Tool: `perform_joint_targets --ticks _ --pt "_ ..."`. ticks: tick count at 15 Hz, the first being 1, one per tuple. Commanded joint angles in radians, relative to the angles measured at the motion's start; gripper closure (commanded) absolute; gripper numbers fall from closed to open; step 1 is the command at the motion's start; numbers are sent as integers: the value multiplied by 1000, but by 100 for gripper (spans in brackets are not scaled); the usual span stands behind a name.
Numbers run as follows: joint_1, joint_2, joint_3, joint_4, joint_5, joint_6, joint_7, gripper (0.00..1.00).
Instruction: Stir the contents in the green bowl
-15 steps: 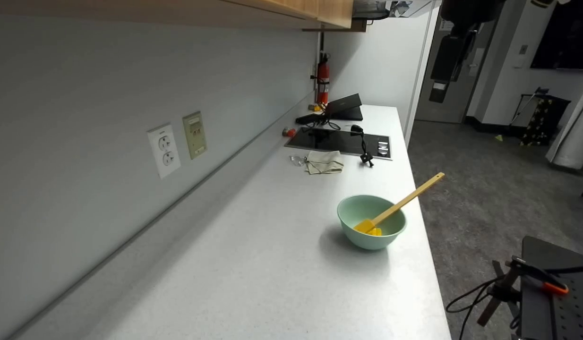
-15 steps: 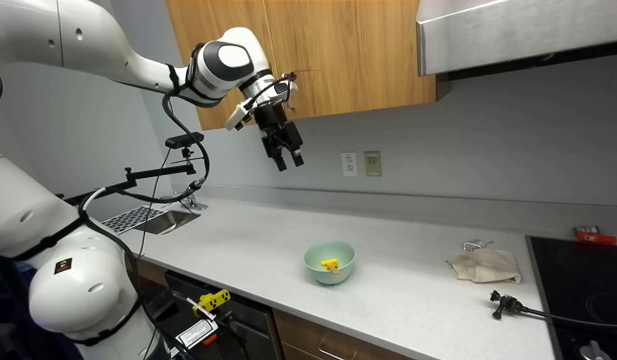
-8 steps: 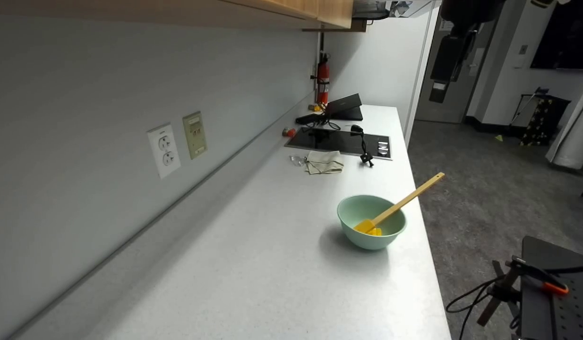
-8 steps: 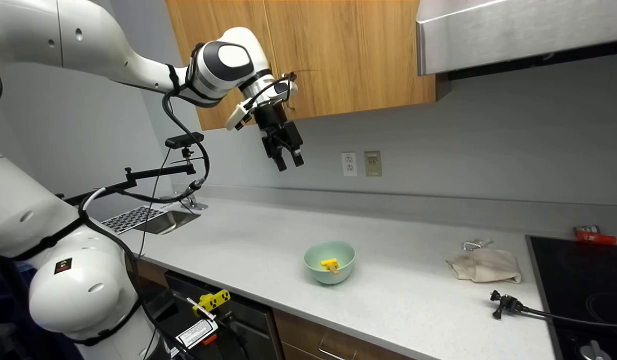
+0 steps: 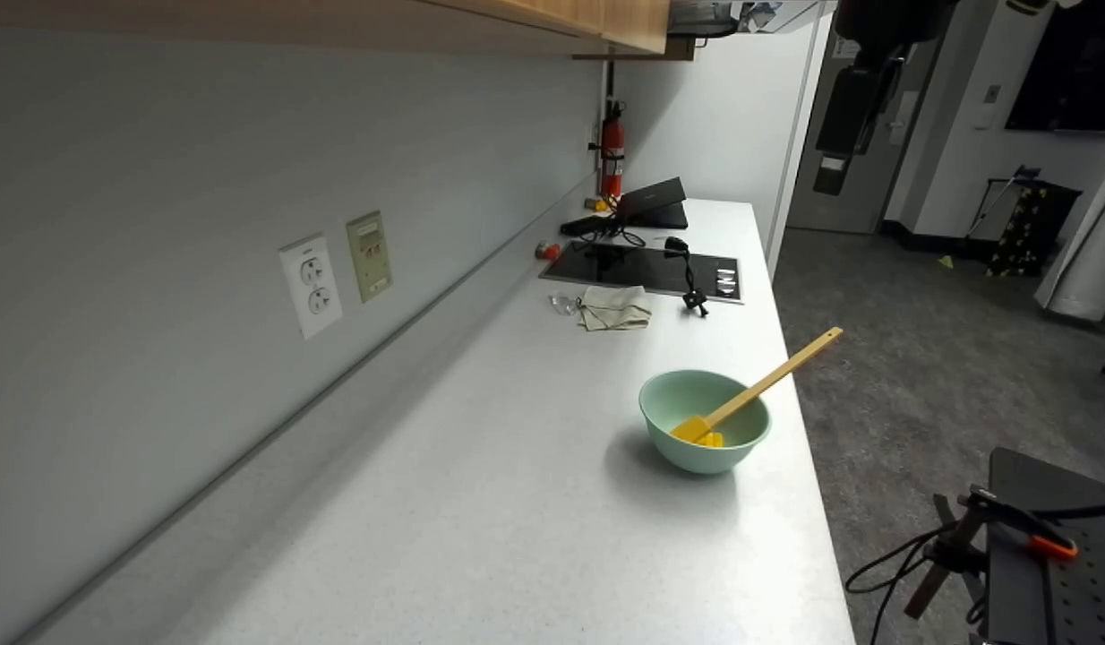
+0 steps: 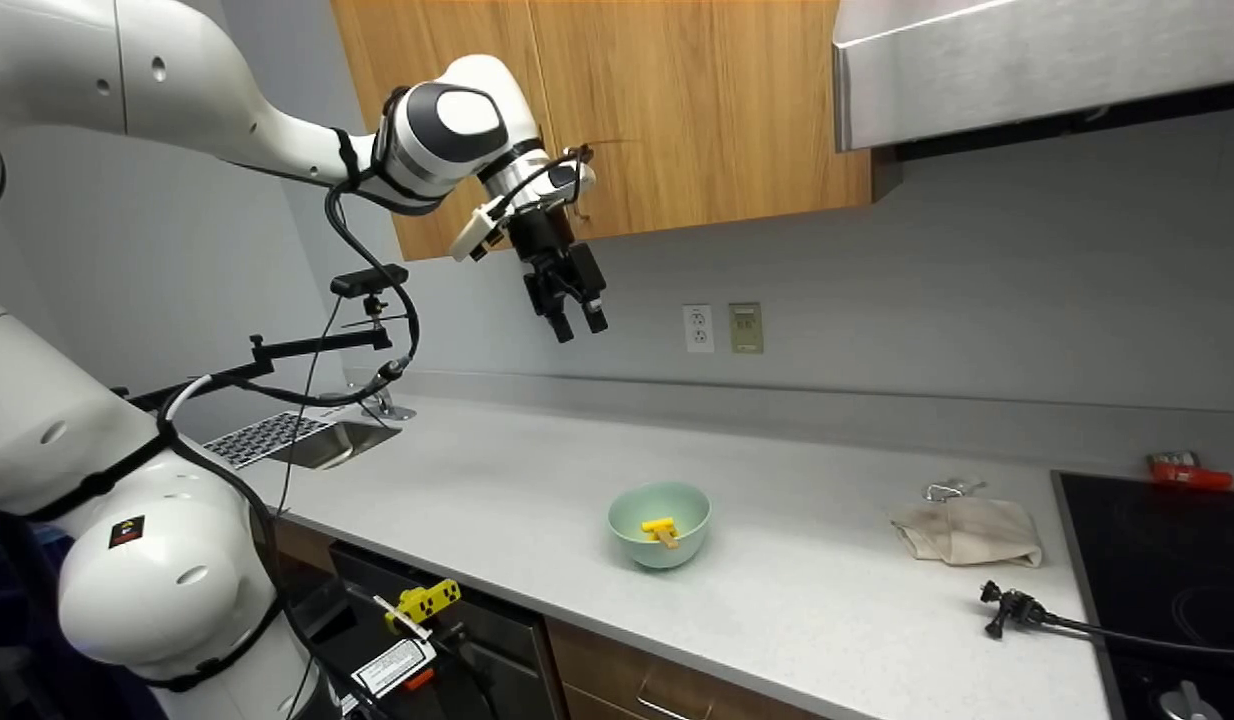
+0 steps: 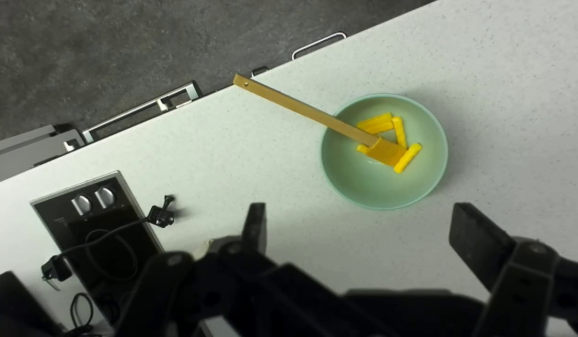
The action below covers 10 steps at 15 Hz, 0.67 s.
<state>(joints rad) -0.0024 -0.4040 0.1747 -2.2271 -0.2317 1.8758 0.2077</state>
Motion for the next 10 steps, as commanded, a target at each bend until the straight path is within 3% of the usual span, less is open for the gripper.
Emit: perform_joint_targets --ticks 1,10 --pt "14 6 -11 -1 -13 4 18 0" --pt "16 30 -70 -79 8 119 -61 0"
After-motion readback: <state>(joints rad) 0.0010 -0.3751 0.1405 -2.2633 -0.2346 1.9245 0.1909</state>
